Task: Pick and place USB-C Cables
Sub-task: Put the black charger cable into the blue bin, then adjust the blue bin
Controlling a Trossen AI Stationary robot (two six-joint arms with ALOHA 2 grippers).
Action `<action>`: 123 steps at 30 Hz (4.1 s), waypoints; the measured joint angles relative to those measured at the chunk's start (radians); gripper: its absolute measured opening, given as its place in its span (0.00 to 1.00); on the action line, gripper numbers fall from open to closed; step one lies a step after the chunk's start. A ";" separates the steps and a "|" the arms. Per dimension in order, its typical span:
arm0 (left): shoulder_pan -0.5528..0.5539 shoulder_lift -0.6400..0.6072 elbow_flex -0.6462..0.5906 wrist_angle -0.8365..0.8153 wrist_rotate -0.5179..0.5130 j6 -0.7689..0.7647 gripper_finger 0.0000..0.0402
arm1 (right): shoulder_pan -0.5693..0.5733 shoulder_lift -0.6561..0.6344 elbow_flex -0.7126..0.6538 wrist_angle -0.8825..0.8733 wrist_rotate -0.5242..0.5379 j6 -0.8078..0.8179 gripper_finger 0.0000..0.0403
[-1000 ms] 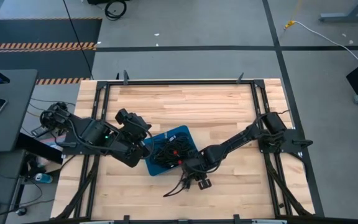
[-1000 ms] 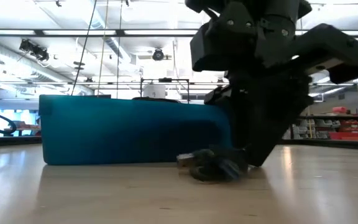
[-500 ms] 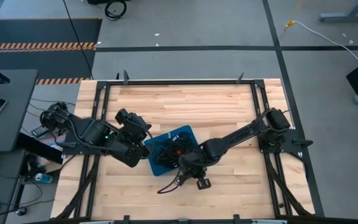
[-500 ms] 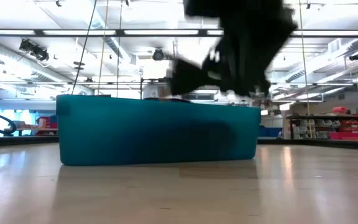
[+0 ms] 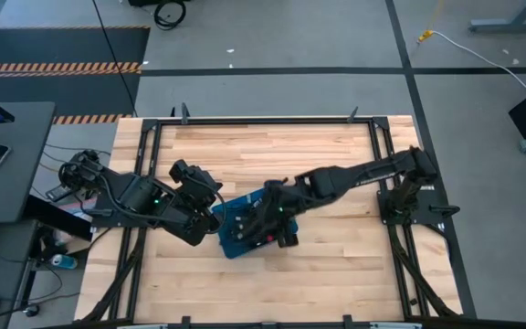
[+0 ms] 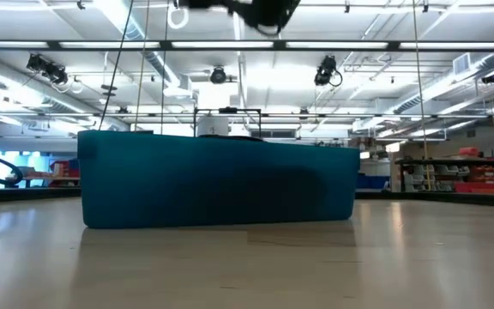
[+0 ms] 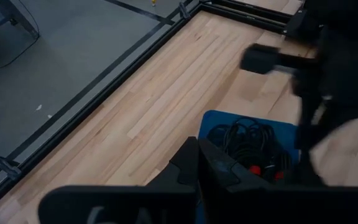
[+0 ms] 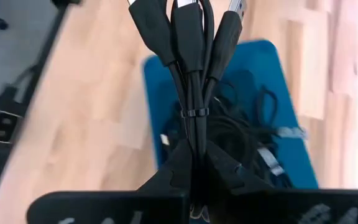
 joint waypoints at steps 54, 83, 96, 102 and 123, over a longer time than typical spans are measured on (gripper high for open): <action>0.002 0.000 0.000 0.002 -0.025 -0.025 0.01 | -0.166 -0.001 -0.224 0.151 -0.095 0.003 0.45; 0.231 -0.001 -0.273 -0.132 0.197 -0.158 0.01 | -0.202 -0.215 0.389 -0.709 0.272 0.141 0.45; 0.338 -0.001 -0.554 0.325 0.381 0.043 0.01 | -0.223 -0.572 0.390 -0.703 0.408 0.319 0.45; 0.406 0.000 -0.698 0.443 0.462 0.062 0.01 | -0.223 -0.675 0.390 -0.690 0.417 0.322 0.45; 0.462 0.000 -0.733 0.629 0.717 0.247 0.35 | -0.222 -0.735 0.389 -0.629 0.404 0.298 0.45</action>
